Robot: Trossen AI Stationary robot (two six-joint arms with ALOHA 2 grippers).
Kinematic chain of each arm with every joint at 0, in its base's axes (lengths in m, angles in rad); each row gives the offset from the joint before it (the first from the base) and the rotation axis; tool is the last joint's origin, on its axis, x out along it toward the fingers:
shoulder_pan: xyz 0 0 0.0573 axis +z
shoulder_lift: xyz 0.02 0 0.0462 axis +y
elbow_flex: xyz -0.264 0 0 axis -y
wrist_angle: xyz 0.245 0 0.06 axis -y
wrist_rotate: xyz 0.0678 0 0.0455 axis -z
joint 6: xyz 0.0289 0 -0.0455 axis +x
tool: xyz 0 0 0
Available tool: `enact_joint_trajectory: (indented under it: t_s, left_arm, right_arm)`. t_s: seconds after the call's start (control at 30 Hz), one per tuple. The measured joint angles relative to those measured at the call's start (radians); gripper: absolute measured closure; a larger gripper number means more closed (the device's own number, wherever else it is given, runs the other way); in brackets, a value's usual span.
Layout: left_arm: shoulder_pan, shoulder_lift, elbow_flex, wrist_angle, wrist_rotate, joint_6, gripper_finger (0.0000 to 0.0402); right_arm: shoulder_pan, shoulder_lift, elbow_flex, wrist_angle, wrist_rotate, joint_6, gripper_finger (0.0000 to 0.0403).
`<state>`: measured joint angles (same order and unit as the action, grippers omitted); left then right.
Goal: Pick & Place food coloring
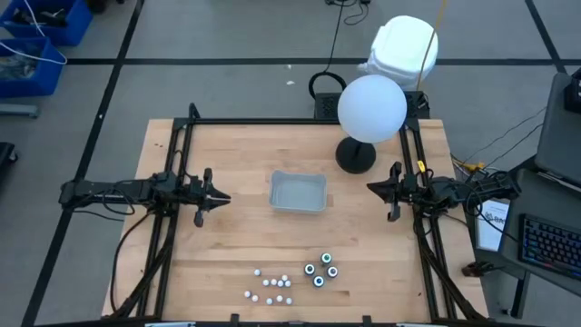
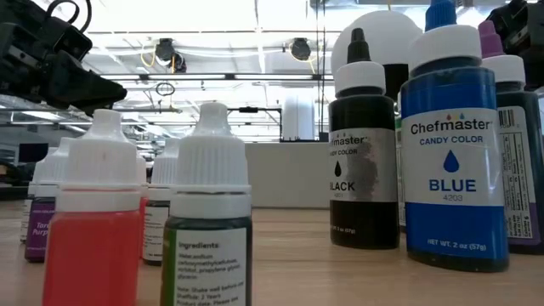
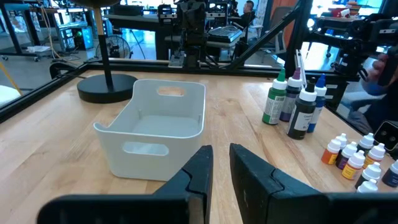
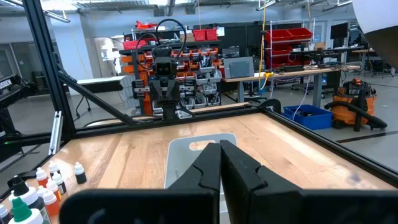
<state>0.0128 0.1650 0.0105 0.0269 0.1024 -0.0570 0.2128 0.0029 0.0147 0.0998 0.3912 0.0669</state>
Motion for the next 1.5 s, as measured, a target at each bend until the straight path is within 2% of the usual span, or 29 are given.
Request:
enact_joint_trajectory:
  t_s: [0.17,0.4,0.63,0.77,1.03,1.27,1.37,1.5]
  left_arm:
    - [0.0,0.0,0.0,0.0,0.0,0.002,0.0339]
    - [0.0,0.0,0.0,-0.003,-0.067,0.234,0.0339]
    - [0.0,0.0,0.0,0.005,-0.123,0.246,0.0339]
    - [0.0,0.0,-0.001,0.052,-0.131,0.212,0.0339]
    - [0.0,0.0,-0.001,0.236,-0.13,-0.026,0.0339]
    - [0.0,0.0,-0.001,0.313,-0.13,-0.12,0.0339]
    - [0.0,0.0,-0.001,0.31,-0.13,-0.126,0.0339]
    - [0.0,0.001,-0.001,0.304,-0.131,-0.059,0.0339]
  right_arm:
    - [0.0,0.0,0.0,0.0,0.0,0.0,0.0403]
    - [0.0,0.0,0.0,0.0,0.0,0.0,0.0403]
    - [0.0,0.0,0.0,0.0,0.0,0.0,0.0403]
    - [0.0,0.0,0.0,0.0,0.0,0.0,0.0403]
    - [0.0,0.0,0.0,0.001,0.0,0.0,0.0403]
    - [0.0,0.0,0.0,0.0,0.0,0.0,0.0403]
    - [0.0,0.0,0.0,0.0,0.0,0.0,0.0403]
    - [0.0,0.0,0.0,0.0,0.0,0.0,0.0403]
